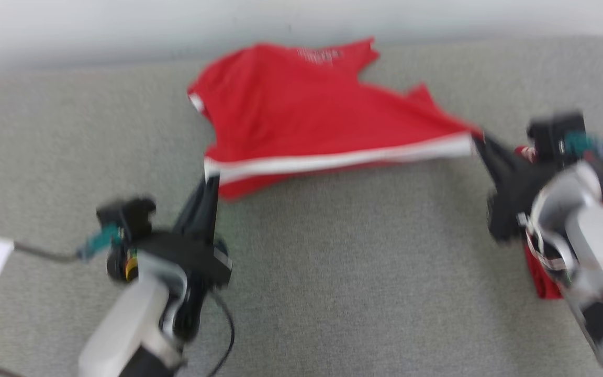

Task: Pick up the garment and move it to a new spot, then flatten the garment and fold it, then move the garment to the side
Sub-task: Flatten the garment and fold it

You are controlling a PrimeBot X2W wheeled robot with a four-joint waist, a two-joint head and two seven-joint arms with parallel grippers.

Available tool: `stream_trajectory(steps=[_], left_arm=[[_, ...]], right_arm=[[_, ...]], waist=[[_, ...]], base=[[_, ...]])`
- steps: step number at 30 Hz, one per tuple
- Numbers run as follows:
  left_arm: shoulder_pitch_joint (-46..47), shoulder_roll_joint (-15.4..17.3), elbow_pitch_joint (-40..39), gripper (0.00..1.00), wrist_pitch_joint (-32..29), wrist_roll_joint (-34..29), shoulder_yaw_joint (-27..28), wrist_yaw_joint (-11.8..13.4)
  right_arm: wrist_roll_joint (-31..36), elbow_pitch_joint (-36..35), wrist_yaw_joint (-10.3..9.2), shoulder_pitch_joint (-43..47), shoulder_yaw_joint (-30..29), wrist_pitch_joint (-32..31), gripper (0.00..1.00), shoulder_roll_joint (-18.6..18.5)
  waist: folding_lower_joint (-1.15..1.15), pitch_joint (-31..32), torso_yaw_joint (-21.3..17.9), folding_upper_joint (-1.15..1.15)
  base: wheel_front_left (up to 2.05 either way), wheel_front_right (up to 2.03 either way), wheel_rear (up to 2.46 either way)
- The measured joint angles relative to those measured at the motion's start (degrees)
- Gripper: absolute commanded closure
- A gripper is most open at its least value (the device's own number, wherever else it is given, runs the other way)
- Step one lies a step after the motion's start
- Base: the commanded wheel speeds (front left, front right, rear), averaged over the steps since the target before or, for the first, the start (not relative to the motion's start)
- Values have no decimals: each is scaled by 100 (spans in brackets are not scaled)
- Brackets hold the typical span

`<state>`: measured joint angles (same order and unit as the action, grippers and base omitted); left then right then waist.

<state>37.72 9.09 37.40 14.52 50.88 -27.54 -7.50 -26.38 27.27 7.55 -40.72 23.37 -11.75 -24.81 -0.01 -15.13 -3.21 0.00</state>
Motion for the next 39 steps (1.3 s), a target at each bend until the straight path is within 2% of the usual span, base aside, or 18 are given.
stream_trajectory(steps=[2, 3, 7, 12, 15, 21, 26, 31, 39], left_arm=[[-340, 76, -68, 100, -1, 212, -90, -1], [-340, 76, -68, 100, -1, 212, -90, -1], [-987, 256, -200, 100, -7, 339, -354, -5], [-1621, 403, -347, 100, -158, 301, -775, -7], [-1795, 502, -533, 100, -148, 249, -845, 4], [-2588, 748, -1313, 100, -97, 250, -755, 454], [-2708, 770, -1716, 100, -108, 208, -803, 601], [-2379, 603, -1741, 100, -202, 163, -864, 647], [-1739, 154, -1352, 100, -281, 103, -1001, 602]], right_arm=[[-127, -488, 0, 543, -131, -330, 100, -179], [-127, -488, 0, 543, -131, -330, 100, -179], [-309, -1478, 1, 1633, -569, -1114, 100, -326], [-520, -2650, 1, 3157, -1506, -2171, 100, -279], [-478, -3412, 1, 3927, -2081, -2705, 100, -101], [-208, -4740, 3, 5004, -2755, -3519, 100, 532], [23, -4826, 2, 4899, -2841, -3616, 100, 568], [281, -4291, 2, 4087, -2410, -3613, 100, 51], [521, -3069, 1, 2513, -1663, -3354, 100, -436]], waist=[[0, 200, 11, -1], [0, 200, 11, -1], [-1, 632, 33, -1], [-2, 1184, 86, -1], [-2, 1469, 134, -2], [-2, 1898, 223, -2], [0, 1905, 320, -1], [1, 1777, 382, 0], [1, 1464, 557, 0]], base=[[0, 0, 0], [0, 0, 0], [0, 0, 0], [0, 0, 0], [0, 0, 0], [0, 0, 0], [0, 0, 0], [0, 0, 0], [0, 0, 0]])
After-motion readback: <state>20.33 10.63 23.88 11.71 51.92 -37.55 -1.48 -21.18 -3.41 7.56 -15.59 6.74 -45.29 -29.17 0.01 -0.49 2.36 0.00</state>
